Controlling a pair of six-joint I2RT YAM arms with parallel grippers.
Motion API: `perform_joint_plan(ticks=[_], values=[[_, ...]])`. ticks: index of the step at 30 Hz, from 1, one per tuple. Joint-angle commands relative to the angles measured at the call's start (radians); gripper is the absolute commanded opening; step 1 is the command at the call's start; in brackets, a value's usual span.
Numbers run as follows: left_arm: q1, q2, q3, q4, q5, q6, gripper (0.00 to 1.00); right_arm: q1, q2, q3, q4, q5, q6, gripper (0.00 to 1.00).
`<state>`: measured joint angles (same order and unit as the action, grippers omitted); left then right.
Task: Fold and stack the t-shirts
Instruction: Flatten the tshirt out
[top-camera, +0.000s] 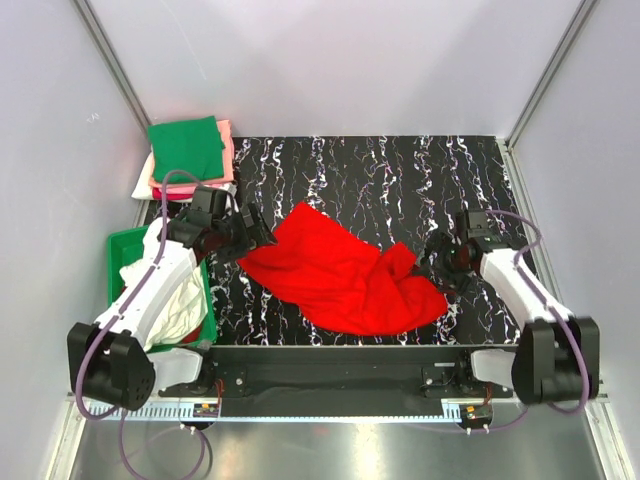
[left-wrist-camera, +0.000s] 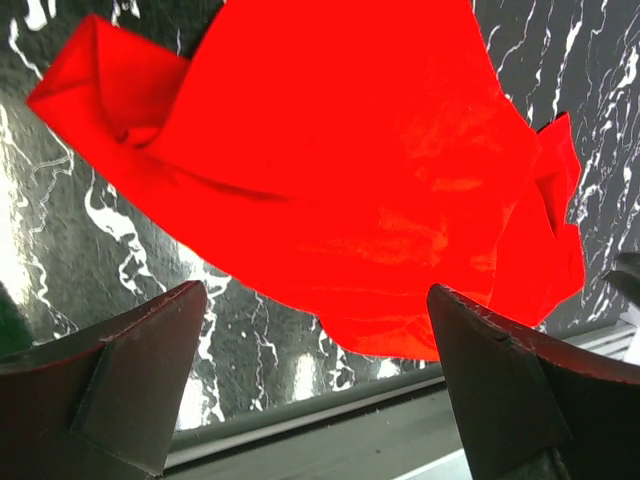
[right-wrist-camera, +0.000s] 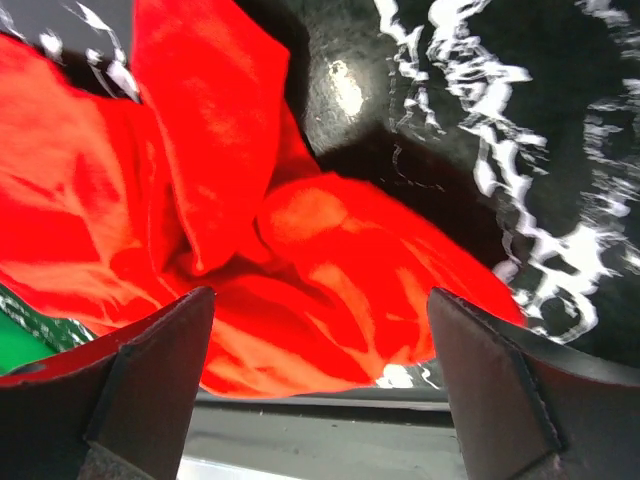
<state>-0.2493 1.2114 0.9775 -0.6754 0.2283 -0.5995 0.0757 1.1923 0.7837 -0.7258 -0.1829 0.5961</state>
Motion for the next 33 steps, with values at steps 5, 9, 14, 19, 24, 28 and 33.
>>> perform_joint_plan(ticks=[5, 9, 14, 19, 24, 28, 33], values=[[-0.004, 0.057, 0.020, 0.118, -0.006, 0.050, 0.99, -0.004, 0.219, 0.071, 0.204, -0.115, -0.005, 0.89], [-0.004, 0.106, 0.018, 0.158, -0.009, 0.055, 0.99, -0.004, 0.372, 0.118, 0.267, -0.102, -0.007, 0.86], [-0.004, 0.227, 0.116, 0.208, -0.012, 0.090, 0.99, -0.004, 0.475, 0.184, 0.305, -0.116, -0.024, 0.81], [-0.004, 0.463, 0.275, 0.284, 0.012, 0.119, 0.99, -0.004, 0.515, 0.201, 0.324, -0.133, -0.022, 0.57], [-0.004, 0.776, 0.536, 0.301, 0.080, 0.119, 0.97, -0.004, 0.514, 0.181, 0.329, -0.153, -0.038, 0.19], [-0.008, 0.944, 0.706, 0.271, 0.089, 0.116, 0.95, -0.004, 0.491, 0.169, 0.309, -0.150, -0.062, 0.03], [-0.025, 1.097, 0.835, 0.220, 0.068, 0.119, 0.86, -0.004, 0.449, 0.192, 0.252, -0.124, -0.087, 0.00]])
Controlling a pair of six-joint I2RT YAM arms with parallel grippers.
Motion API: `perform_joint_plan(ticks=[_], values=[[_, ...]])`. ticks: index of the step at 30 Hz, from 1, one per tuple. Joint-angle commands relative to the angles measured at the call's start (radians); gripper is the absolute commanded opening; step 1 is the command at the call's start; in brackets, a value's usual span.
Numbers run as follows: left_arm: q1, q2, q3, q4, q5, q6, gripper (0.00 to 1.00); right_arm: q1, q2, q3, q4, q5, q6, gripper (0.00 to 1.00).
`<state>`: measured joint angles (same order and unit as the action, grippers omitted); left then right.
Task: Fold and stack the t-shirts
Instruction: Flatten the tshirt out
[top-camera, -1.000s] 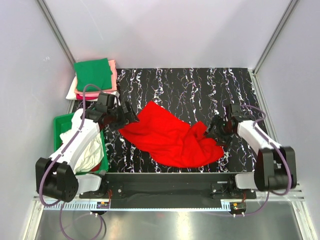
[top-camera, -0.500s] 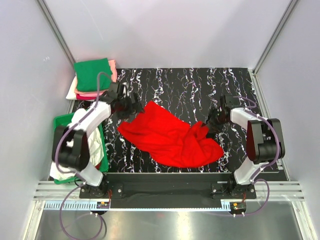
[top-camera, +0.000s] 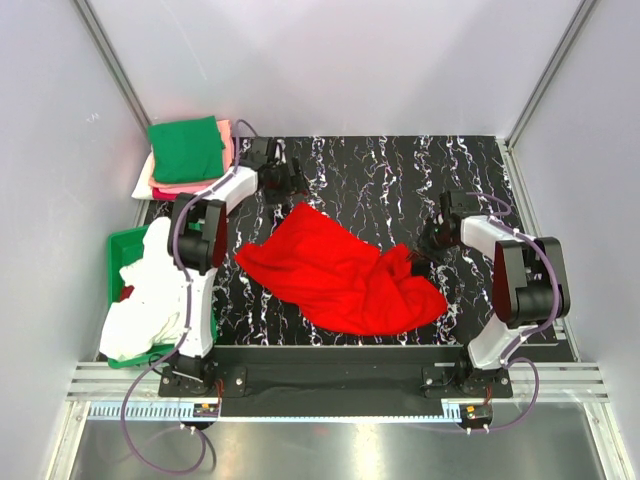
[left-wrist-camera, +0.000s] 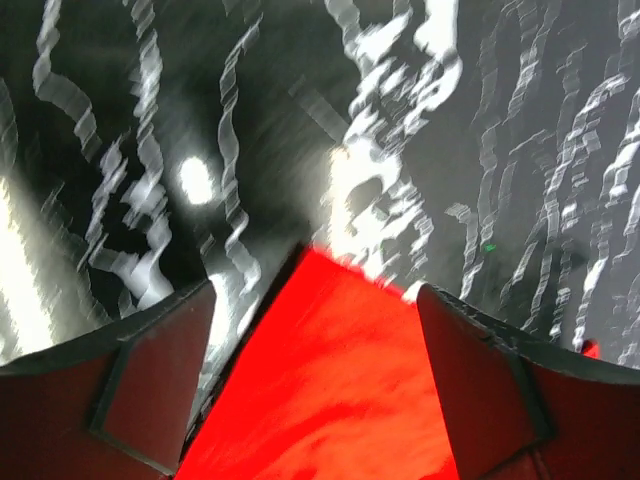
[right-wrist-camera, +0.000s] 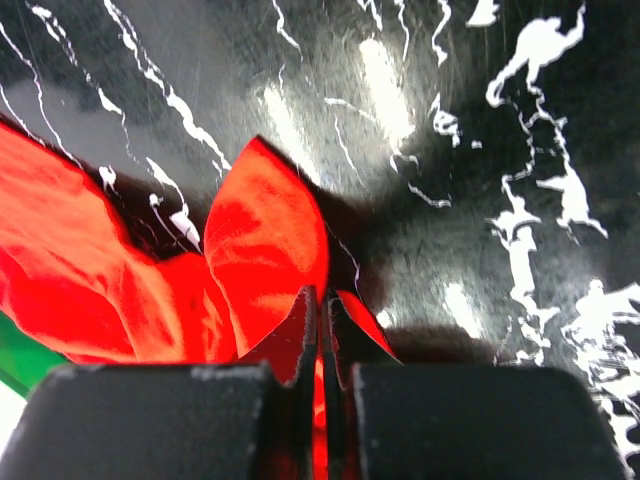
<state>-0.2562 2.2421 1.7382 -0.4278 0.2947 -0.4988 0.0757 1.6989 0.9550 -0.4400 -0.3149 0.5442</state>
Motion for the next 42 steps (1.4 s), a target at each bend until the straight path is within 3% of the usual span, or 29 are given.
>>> perform_joint_plan(ticks=[1, 4, 5, 10, 13, 15, 16, 18, 22, 26, 31, 38, 40, 42], values=[[-0.023, 0.083, 0.110, -0.044, -0.005, 0.020, 0.85, -0.004, -0.061, 0.024, -0.040, 0.013, -0.041, 0.00], [-0.041, 0.114, 0.123, -0.045, 0.007, 0.023, 0.70, -0.005, -0.074, 0.037, -0.054, 0.023, -0.044, 0.00], [-0.052, 0.111, 0.115, -0.039, 0.004, 0.028, 0.59, -0.005, -0.074, 0.042, -0.055, 0.025, -0.046, 0.00], [-0.066, 0.082, 0.031, 0.015, 0.001, 0.023, 0.46, -0.005, -0.055, 0.048, -0.049, 0.016, -0.044, 0.00], [-0.066, 0.057, -0.035, 0.026, -0.026, 0.035, 0.47, -0.007, -0.047, 0.047, -0.049, 0.017, -0.044, 0.00], [-0.066, 0.039, -0.063, 0.020, -0.051, 0.048, 0.56, -0.005, -0.050, 0.047, -0.048, 0.017, -0.043, 0.00], [-0.066, 0.028, -0.074, 0.018, -0.077, 0.060, 0.66, -0.005, -0.050, 0.045, -0.048, 0.016, -0.044, 0.00], [-0.069, -0.001, -0.092, 0.011, -0.110, 0.075, 0.70, -0.005, -0.054, 0.041, -0.049, 0.019, -0.044, 0.00], [-0.072, -0.029, -0.083, -0.051, -0.244, 0.117, 0.67, -0.005, -0.059, 0.037, -0.049, 0.016, -0.043, 0.00], [-0.084, -0.019, -0.066, -0.060, -0.259, 0.128, 0.56, -0.007, -0.056, 0.034, -0.048, 0.014, -0.043, 0.00], [-0.109, 0.045, 0.013, -0.121, -0.267, 0.137, 0.50, -0.008, -0.050, 0.039, -0.046, 0.014, -0.043, 0.00], [-0.123, 0.111, 0.087, -0.143, -0.241, 0.140, 0.25, -0.017, -0.031, 0.045, -0.036, 0.005, -0.041, 0.00], [-0.126, 0.116, 0.090, -0.132, -0.223, 0.150, 0.00, -0.019, -0.027, 0.048, -0.032, -0.001, -0.038, 0.00], [-0.124, 0.122, 0.107, -0.137, -0.178, 0.164, 0.00, -0.019, -0.025, 0.053, -0.023, -0.016, -0.030, 0.00]])
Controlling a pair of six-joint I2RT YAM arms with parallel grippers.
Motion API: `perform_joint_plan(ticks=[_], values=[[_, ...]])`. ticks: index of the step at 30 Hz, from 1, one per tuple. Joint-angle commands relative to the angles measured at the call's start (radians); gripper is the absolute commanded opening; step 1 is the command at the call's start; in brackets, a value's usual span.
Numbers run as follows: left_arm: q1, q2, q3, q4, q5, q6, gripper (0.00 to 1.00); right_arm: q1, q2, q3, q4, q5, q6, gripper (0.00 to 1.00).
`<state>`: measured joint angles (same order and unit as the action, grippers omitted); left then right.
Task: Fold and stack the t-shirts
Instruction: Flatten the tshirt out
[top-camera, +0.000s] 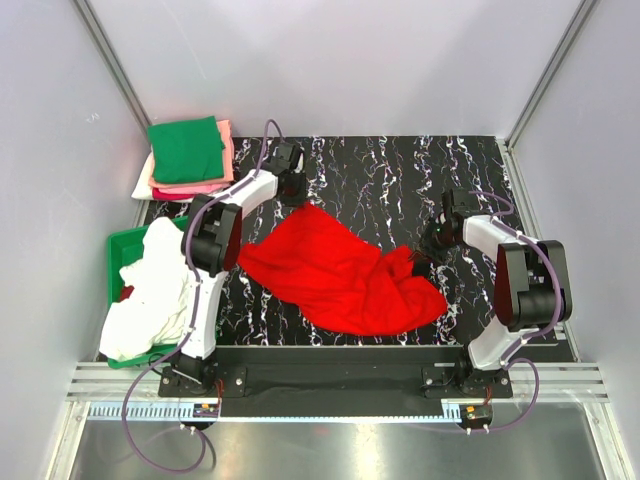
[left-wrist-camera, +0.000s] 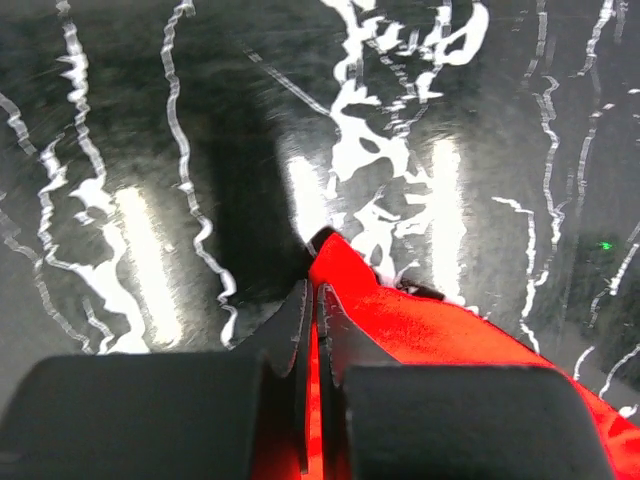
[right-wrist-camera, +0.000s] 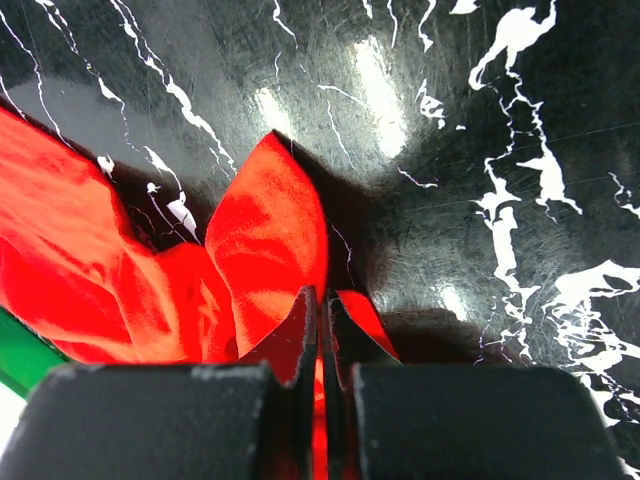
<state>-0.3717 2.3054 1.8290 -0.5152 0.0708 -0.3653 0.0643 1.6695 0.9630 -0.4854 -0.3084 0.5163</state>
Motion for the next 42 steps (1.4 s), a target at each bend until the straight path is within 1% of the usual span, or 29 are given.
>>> perform_joint_plan(ticks=[1, 3, 5, 6, 8, 9, 10, 12, 13, 15, 16, 18, 19, 20, 21, 22, 23, 25, 26, 27, 28, 30, 31, 33, 34, 35, 38, 41, 42], values=[[-0.009, 0.049, 0.016, -0.054, 0.059, 0.034, 0.00, -0.008, 0.003, 0.046, 0.024, -0.031, 0.001, 0.00], [-0.007, 0.011, -0.025, -0.048, 0.083, 0.032, 0.00, -0.006, -0.008, 0.057, 0.024, -0.055, 0.011, 0.00], [-0.004, -0.093, -0.065, -0.023, 0.086, 0.023, 0.00, -0.006, -0.042, 0.078, 0.010, -0.058, 0.022, 0.00], [-0.001, -0.171, -0.092, -0.025, 0.087, 0.016, 0.00, -0.008, -0.057, 0.088, 0.002, -0.057, 0.025, 0.00], [0.005, -0.251, -0.089, -0.061, 0.084, 0.014, 0.00, -0.008, -0.112, 0.129, -0.042, -0.029, 0.025, 0.00], [0.005, -0.330, -0.080, -0.075, 0.075, 0.014, 0.00, -0.006, -0.134, 0.146, -0.059, -0.018, 0.025, 0.00], [0.007, -0.372, -0.070, -0.091, 0.072, 0.012, 0.00, -0.008, -0.181, 0.166, -0.103, -0.003, 0.024, 0.00], [0.007, -0.454, -0.048, -0.140, 0.063, 0.008, 0.00, -0.015, -0.233, 0.232, -0.151, 0.038, 0.024, 0.00], [0.007, -0.533, -0.021, -0.153, 0.061, 0.006, 0.00, -0.017, -0.293, 0.258, -0.206, 0.055, 0.024, 0.00], [0.005, -0.618, -0.002, -0.189, 0.058, -0.006, 0.00, -0.021, -0.362, 0.344, -0.255, 0.120, 0.027, 0.00], [0.005, -0.703, 0.006, -0.198, 0.060, -0.012, 0.00, -0.023, -0.434, 0.371, -0.304, 0.146, 0.030, 0.00], [0.004, -0.796, 0.009, -0.220, 0.054, -0.030, 0.00, -0.023, -0.505, 0.465, -0.353, 0.230, 0.037, 0.00], [0.004, -0.883, 0.006, -0.226, 0.050, -0.037, 0.00, -0.023, -0.575, 0.532, -0.399, 0.292, 0.039, 0.00], [0.002, -0.931, -0.020, -0.224, 0.053, -0.041, 0.00, -0.023, -0.611, 0.563, -0.421, 0.311, 0.042, 0.00], [0.002, -1.033, -0.043, -0.212, 0.075, -0.043, 0.00, -0.023, -0.679, 0.594, -0.438, 0.351, 0.042, 0.00], [0.001, -1.090, -0.081, -0.186, 0.092, -0.043, 0.00, -0.024, -0.712, 0.644, -0.456, 0.395, 0.041, 0.00], [-0.001, -1.150, -0.117, -0.118, 0.113, -0.041, 0.00, -0.023, -0.749, 0.669, -0.464, 0.416, 0.031, 0.00], [-0.001, -1.384, -0.256, -0.010, 0.194, -0.040, 0.00, -0.023, -0.841, 0.739, -0.476, 0.481, 0.010, 0.00], [-0.001, -1.385, -0.257, 0.015, 0.195, -0.040, 0.00, -0.021, -0.873, 0.759, -0.476, 0.505, 0.004, 0.00], [-0.001, -1.482, -0.292, 0.035, 0.225, -0.032, 0.00, -0.021, -0.937, 0.776, -0.470, 0.526, -0.005, 0.00], [-0.001, -1.529, -0.304, 0.055, 0.231, -0.029, 0.00, -0.020, -0.962, 0.819, -0.464, 0.579, -0.015, 0.00], [-0.001, -1.627, -0.309, 0.079, 0.239, -0.012, 0.00, 0.000, -1.016, 0.862, -0.469, 0.638, -0.032, 0.00], [-0.001, -1.649, -0.301, 0.080, 0.236, -0.008, 0.00, 0.006, -1.034, 0.872, -0.426, 0.669, -0.056, 0.00], [-0.001, -1.681, -0.287, 0.072, 0.238, 0.015, 0.00, 0.026, -1.065, 0.869, -0.362, 0.678, -0.090, 0.00], [-0.001, -1.683, -0.266, 0.060, 0.230, 0.023, 0.00, 0.034, -1.077, 0.870, -0.308, 0.690, -0.131, 0.00], [-0.001, -1.678, -0.254, 0.054, 0.218, 0.029, 0.00, 0.038, -1.076, 0.878, -0.289, 0.699, -0.153, 0.00], [-0.001, -1.638, -0.223, 0.049, 0.198, 0.045, 0.00, 0.071, -1.015, 0.911, -0.237, 0.756, -0.226, 0.00], [-0.001, -1.560, -0.189, 0.050, 0.121, 0.051, 0.00, 0.118, -0.924, 0.902, -0.113, 0.798, -0.290, 0.00], [-0.001, -1.499, -0.179, 0.049, 0.069, 0.060, 0.00, 0.129, -0.847, 0.905, -0.081, 0.802, -0.312, 0.00]])
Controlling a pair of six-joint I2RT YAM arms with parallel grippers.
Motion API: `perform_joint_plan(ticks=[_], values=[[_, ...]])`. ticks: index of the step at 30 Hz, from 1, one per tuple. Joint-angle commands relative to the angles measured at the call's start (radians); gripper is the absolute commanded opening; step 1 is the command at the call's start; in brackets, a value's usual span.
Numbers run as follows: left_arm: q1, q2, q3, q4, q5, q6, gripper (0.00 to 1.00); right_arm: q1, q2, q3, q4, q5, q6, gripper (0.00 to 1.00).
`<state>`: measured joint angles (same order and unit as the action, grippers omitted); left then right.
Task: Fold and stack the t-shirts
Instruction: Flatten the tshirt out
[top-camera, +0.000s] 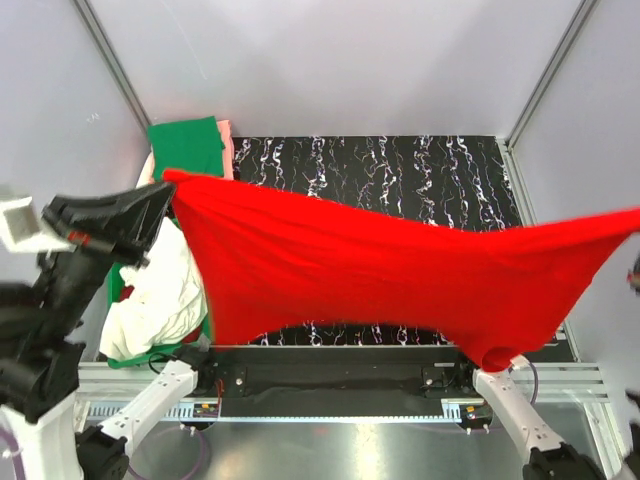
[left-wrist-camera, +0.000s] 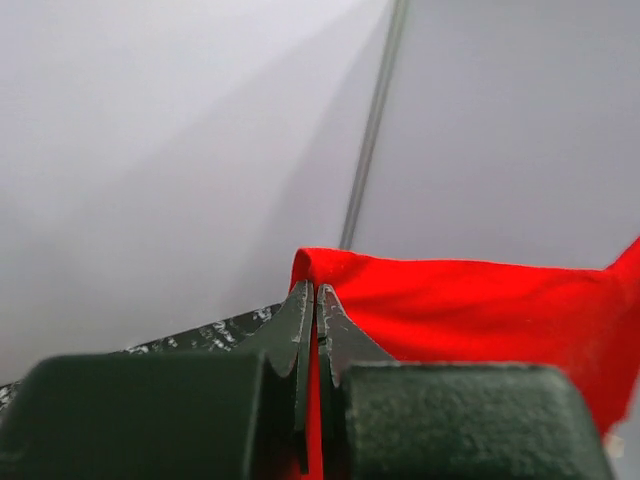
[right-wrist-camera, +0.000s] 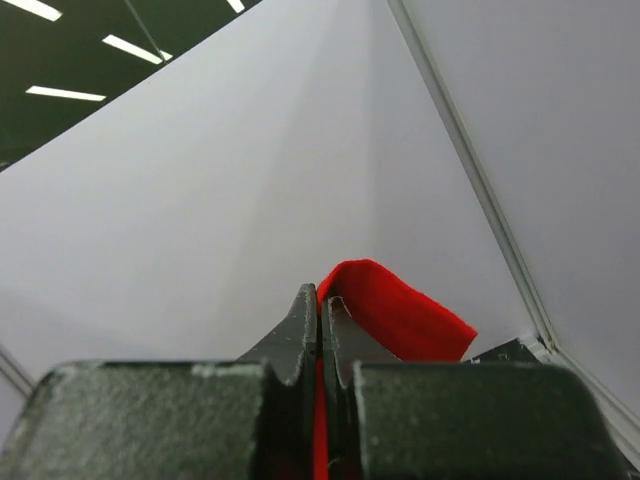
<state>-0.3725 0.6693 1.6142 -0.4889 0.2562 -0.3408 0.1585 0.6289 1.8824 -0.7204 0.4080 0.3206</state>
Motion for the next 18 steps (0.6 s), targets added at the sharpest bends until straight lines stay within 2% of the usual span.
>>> perform_joint_plan(ticks=[1, 5, 7, 8, 9, 12, 13, 14, 15, 16, 17, 18], values=[[0.000, 0.174, 0.052, 0.019, -0.139, 0.042, 0.00, 0.045, 0.239, -0.002, 0.214, 0.095, -0.165, 0.00], [0.033, 0.395, 0.133, 0.024, -0.192, 0.068, 0.00, 0.047, 0.512, 0.081, 0.305, 0.101, -0.245, 0.00], [0.145, 0.536, 0.151, 0.064, -0.122, 0.008, 0.00, 0.042, 0.684, 0.127, 0.346, 0.091, -0.259, 0.00], [0.180, 0.626, 0.142, 0.084, -0.065, -0.045, 0.00, 0.018, 0.803, 0.148, 0.345, 0.071, -0.249, 0.00], [0.231, 0.674, 0.144, 0.098, -0.055, -0.062, 0.00, -0.002, 0.863, 0.174, 0.320, 0.042, -0.230, 0.00], [0.276, 0.866, 0.159, 0.099, -0.066, -0.081, 0.00, -0.065, 1.088, 0.268, 0.277, -0.032, -0.132, 0.00], [0.279, 0.919, 0.189, 0.081, -0.078, -0.078, 0.05, -0.077, 1.139, 0.300, 0.268, -0.056, -0.100, 0.04], [0.285, 1.040, 0.217, 0.061, -0.065, -0.075, 0.19, -0.085, 1.188, 0.317, 0.259, -0.075, -0.092, 0.21], [0.302, 1.115, 0.267, 0.029, -0.031, -0.076, 0.35, -0.097, 1.280, 0.360, 0.228, -0.116, -0.089, 0.51], [0.314, 1.194, 0.393, -0.072, 0.010, -0.082, 0.43, -0.099, 1.330, 0.395, 0.198, -0.121, -0.086, 0.84], [0.320, 1.267, 0.462, -0.120, 0.096, -0.092, 0.51, -0.100, 1.373, 0.427, 0.168, -0.127, -0.089, 1.00], [0.326, 1.387, 0.514, -0.163, 0.110, -0.110, 0.54, -0.102, 1.435, 0.454, 0.130, -0.135, -0.094, 1.00]])
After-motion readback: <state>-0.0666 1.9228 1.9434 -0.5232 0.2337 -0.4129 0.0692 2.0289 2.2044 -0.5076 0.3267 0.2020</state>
